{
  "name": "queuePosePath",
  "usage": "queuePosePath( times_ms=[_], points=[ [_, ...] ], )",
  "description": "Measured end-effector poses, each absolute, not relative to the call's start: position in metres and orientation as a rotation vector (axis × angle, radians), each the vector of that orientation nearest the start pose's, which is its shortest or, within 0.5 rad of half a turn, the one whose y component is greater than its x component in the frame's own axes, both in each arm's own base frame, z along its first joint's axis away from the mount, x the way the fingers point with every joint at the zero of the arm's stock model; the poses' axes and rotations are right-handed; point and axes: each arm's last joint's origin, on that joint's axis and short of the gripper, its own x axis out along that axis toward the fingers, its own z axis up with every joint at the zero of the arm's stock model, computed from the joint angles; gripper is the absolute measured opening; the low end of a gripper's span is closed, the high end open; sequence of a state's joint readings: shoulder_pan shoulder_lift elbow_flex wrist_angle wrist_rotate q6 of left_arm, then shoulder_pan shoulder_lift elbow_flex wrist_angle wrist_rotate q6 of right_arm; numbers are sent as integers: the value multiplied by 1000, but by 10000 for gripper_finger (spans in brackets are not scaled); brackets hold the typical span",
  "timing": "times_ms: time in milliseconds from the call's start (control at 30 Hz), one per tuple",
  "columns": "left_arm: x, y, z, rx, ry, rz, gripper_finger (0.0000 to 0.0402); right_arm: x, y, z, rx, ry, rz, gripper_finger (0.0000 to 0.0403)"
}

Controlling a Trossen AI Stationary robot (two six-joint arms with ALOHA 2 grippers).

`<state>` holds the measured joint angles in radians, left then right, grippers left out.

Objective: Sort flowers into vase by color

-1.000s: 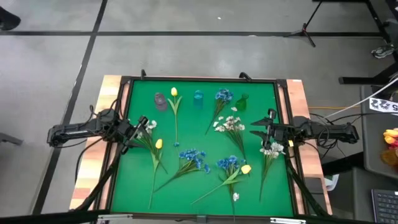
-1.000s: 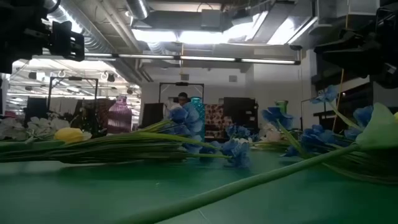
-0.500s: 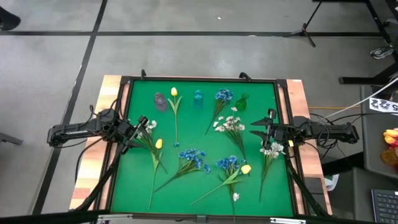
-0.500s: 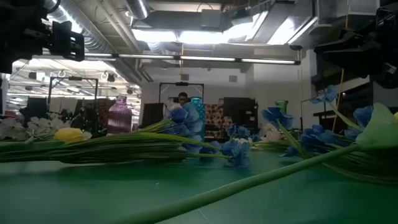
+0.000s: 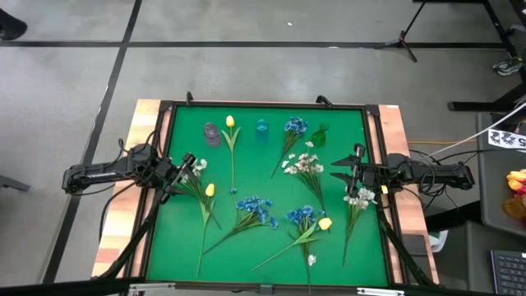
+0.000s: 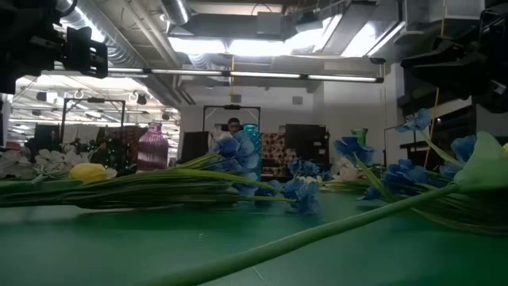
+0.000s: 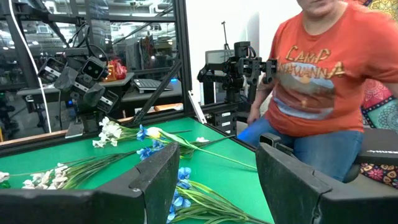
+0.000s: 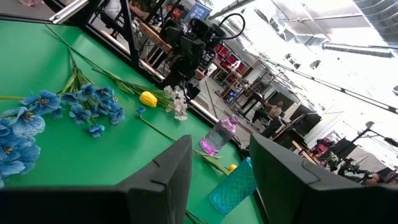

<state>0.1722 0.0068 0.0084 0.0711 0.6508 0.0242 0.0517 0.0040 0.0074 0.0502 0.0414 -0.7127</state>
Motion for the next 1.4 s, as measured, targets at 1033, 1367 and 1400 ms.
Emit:
queuePosePath(
  times_ms=[1033,1367,1400],
  points=[
    [92,-3,182,-221,-96,-501,210,97,2,173,-1014,-26,-93,161],
    [90,0,195,-108,-270,-379,210,96,0,174,-1278,14,-139,161],
    [90,0,196,-106,-275,-380,210,96,0,174,-1274,9,-134,161]
  ],
)
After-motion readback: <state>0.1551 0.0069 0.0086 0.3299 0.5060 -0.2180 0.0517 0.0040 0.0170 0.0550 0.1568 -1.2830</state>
